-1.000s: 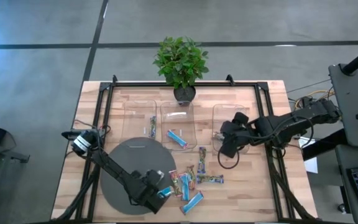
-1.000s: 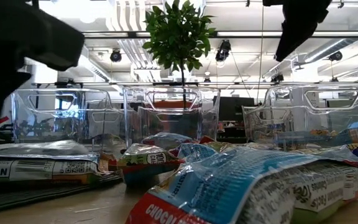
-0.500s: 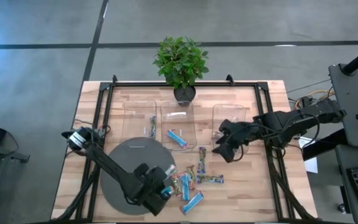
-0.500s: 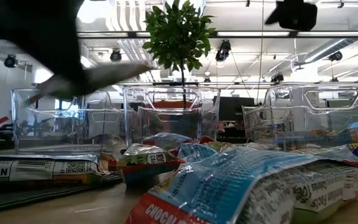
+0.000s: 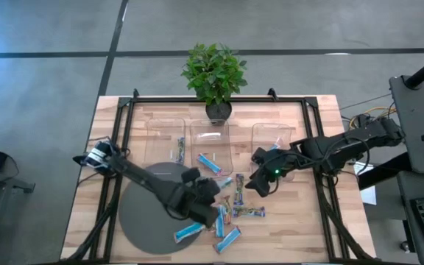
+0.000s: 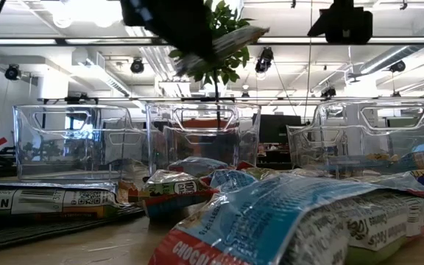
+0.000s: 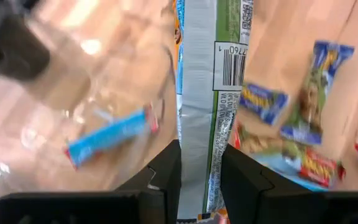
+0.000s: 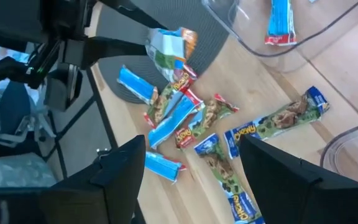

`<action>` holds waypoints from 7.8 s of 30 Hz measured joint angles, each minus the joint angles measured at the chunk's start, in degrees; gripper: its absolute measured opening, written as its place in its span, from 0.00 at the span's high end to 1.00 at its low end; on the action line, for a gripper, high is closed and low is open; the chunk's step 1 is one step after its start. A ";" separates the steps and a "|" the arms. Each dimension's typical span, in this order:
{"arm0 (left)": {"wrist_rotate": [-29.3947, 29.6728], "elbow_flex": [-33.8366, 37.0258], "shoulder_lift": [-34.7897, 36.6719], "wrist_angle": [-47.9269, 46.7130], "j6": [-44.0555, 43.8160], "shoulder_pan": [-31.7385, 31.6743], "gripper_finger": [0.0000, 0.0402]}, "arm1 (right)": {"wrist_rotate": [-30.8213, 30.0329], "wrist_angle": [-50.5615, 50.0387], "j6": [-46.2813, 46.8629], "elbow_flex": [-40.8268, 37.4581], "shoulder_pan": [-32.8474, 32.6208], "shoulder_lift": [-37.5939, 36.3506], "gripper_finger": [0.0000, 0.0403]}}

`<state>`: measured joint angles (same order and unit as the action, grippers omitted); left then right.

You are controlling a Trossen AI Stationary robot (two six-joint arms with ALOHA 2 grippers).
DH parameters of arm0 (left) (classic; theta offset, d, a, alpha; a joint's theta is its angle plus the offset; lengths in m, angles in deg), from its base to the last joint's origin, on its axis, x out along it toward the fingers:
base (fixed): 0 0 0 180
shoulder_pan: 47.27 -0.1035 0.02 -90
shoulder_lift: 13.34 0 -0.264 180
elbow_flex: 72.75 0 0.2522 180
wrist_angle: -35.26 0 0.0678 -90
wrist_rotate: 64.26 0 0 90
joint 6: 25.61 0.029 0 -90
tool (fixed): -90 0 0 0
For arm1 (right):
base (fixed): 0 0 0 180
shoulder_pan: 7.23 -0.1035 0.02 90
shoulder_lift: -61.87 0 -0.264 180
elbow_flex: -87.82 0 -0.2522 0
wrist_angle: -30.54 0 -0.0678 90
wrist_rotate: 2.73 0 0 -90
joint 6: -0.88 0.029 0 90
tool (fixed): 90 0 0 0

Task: Pick and place Granola Bars by type
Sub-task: Put the yellow granola bar into the right transparent bin, then put the violet granola bar into the left transparent bin

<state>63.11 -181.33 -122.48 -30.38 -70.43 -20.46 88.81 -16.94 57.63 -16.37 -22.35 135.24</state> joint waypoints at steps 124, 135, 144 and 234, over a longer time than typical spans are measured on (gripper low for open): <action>6.03 -1.44 0.02 -15.84 -33.86 5.33 0.63 | -41.68 -35.56 -13.00 -1.07 -10.69 9.45 0.45; 1.74 -1.47 0.06 -16.86 -39.85 6.19 0.63 | -41.22 -39.43 9.07 -1.16 -10.75 -11.66 0.45; -8.43 1.46 0.20 -16.10 -44.38 6.19 0.63 | -26.41 -39.31 17.38 -3.19 -8.72 -16.61 0.45; -0.27 19.15 1.92 13.17 -54.21 28.07 0.63 | -10.45 5.18 -5.90 -8.83 -22.47 17.60 0.85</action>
<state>62.84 -162.19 -120.57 -17.21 -124.64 7.61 78.35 -11.75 51.74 -25.20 -44.82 152.84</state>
